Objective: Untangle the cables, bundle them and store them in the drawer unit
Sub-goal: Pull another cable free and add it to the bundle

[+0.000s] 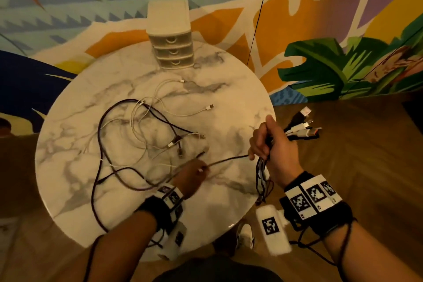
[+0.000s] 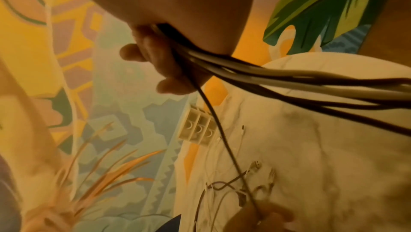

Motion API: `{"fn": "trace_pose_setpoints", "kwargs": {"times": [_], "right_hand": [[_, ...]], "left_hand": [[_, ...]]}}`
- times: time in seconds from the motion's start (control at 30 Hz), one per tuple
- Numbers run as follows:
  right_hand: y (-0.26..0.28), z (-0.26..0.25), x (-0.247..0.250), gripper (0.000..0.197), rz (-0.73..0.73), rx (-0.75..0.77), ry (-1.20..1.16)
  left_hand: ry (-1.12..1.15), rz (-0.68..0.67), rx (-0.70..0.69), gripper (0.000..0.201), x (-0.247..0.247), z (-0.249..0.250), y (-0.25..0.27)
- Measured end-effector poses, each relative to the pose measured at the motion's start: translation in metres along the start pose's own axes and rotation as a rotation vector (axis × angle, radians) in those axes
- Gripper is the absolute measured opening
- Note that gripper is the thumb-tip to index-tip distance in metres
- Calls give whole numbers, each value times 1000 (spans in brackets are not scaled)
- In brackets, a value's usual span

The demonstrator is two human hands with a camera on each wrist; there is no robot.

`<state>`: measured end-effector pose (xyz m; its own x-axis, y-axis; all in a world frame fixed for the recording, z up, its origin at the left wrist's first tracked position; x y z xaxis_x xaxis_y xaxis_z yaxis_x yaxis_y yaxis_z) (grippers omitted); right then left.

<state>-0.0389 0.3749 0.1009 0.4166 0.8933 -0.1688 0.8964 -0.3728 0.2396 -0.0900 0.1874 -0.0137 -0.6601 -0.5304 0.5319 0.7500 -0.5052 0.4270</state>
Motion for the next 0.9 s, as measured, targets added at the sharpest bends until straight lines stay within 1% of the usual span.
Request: {"fn": "trace_pose_setpoints", "kwargs": {"times": [0.07, 0.13, 0.17, 0.2, 0.23, 0.27, 0.3, 0.33, 0.37, 0.4, 0.43, 0.5, 0.57, 0.6, 0.67, 0.7, 0.77, 0.8, 0.83, 0.9], "right_hand": [[-2, -3, 13, 53, 41, 12, -6], [-4, -4, 24, 56, 92, 47, -16], [-5, -5, 28, 58, 117, 73, -7], [-6, -7, 32, 59, 138, 102, 10], [-6, -9, 35, 60, 154, 135, 35], [-6, -12, 37, 59, 166, 163, 66], [-6, -14, 40, 58, 187, 181, 110], [-6, -15, 44, 58, 213, 189, 157], [-5, -16, 46, 58, 231, 191, 215], [-4, -16, 48, 59, 248, 204, 304], [-2, -17, 50, 59, 258, 221, 424], [2, -14, 46, 57, 213, 203, 633], [3, -5, 34, 57, 117, 95, 747], [3, -1, 24, 55, 48, 56, 761], [0, 8, 3, 47, -87, 22, 722], [-1, 10, -5, 43, -124, 4, 715], [-8, 13, -15, 44, -153, -27, 721], [-12, 14, -17, 45, -143, -50, 698], [-16, 14, -17, 43, -132, -76, 664], [-20, 15, -15, 34, -134, -73, 658]], "left_hand": [[-1, 221, -80, 12, 37, -5, -13], [50, 415, -151, 14, 73, 9, -21], [83, 471, -192, 13, 85, 16, -24], [86, 486, -231, 12, 91, 22, -26], [46, 451, -237, 12, 90, 23, -28], [-10, 383, -216, 12, 85, 19, -28], [-54, 324, -175, 13, 80, 12, -29], [-57, 308, -128, 13, 79, 6, -28], [-12, 339, -98, 13, 81, 5, -28], [38, 400, -89, 13, 87, 9, -27], [63, 477, -115, 13, 93, 18, -28], [26, 588, -220, 12, 102, 44, -26], [-37, 606, -300, 12, 99, 73, -21], [-66, 599, -345, 11, 94, 86, -16], [-109, 563, -452, 8, 78, 108, -4], [-139, 526, -503, 7, 67, 116, 3], [-222, 444, -590, 8, 42, 125, 18], [-240, 407, -602, 9, 29, 124, 24], [-229, 374, -584, 9, 18, 121, 28], [-174, 334, -477, 9, 4, 107, 30]]}}
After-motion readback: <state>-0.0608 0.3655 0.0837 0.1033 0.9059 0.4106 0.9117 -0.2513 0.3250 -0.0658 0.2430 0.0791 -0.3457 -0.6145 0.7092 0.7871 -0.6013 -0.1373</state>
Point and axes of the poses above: each hand's wrist, its own y-axis away from the middle knuckle, its own x-axis out of the back of the hand, z = x × y, the point moved 3 cm from there along -y, towards the middle knuckle, and after that the axes turned 13 degrees about y, right-handed, at the moved point
